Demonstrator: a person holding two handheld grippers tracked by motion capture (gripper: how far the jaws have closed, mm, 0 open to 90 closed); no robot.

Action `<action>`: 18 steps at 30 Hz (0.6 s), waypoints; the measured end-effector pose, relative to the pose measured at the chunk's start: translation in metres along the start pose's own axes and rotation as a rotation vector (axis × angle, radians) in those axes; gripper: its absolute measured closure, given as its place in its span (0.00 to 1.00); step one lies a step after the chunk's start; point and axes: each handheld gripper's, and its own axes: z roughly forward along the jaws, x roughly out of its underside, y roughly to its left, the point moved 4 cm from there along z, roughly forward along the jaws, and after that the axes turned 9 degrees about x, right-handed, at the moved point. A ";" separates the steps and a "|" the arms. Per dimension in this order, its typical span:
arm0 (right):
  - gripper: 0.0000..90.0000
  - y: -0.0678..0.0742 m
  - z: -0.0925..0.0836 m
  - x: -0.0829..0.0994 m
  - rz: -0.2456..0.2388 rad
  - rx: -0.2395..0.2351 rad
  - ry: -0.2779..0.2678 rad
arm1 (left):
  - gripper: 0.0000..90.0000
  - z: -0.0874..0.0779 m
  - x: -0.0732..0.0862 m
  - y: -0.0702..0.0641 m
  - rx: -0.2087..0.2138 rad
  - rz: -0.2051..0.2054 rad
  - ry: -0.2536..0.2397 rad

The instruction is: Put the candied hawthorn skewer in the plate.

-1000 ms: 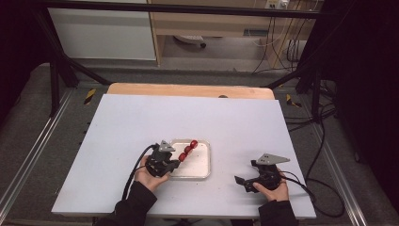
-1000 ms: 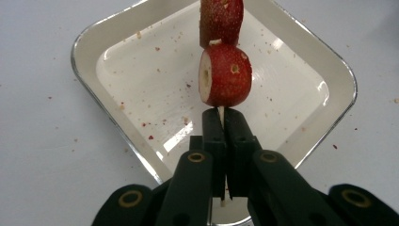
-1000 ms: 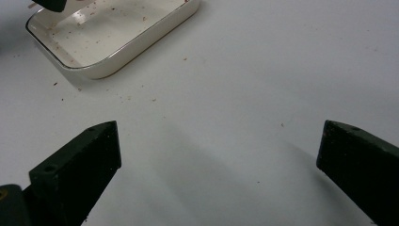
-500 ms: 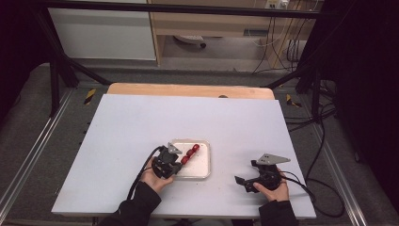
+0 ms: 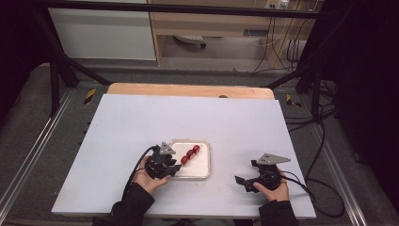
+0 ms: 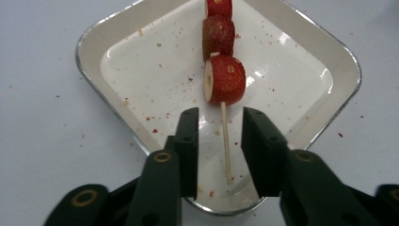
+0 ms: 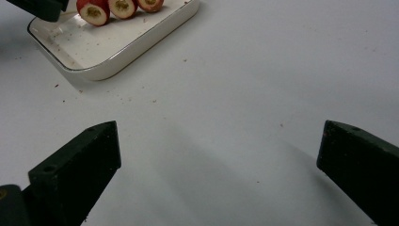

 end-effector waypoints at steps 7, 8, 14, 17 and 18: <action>0.01 0.000 0.000 0.000 0.001 0.001 0.001 | 0.45 -0.022 0.018 0.010 0.055 0.038 -0.035; 0.01 0.000 0.000 0.000 0.001 0.001 0.001 | 0.42 -0.025 0.021 0.012 0.060 0.030 -0.038; 0.01 0.000 0.000 0.000 0.001 -0.002 0.003 | 0.24 -0.040 0.041 0.025 0.064 0.021 -0.047; 0.01 0.000 0.000 0.001 0.001 -0.001 0.008 | 0.20 -0.048 0.052 0.033 0.068 0.002 -0.063; 0.01 0.000 0.001 0.001 -0.002 -0.003 0.007 | 0.18 -0.050 0.056 0.037 0.065 -0.003 -0.067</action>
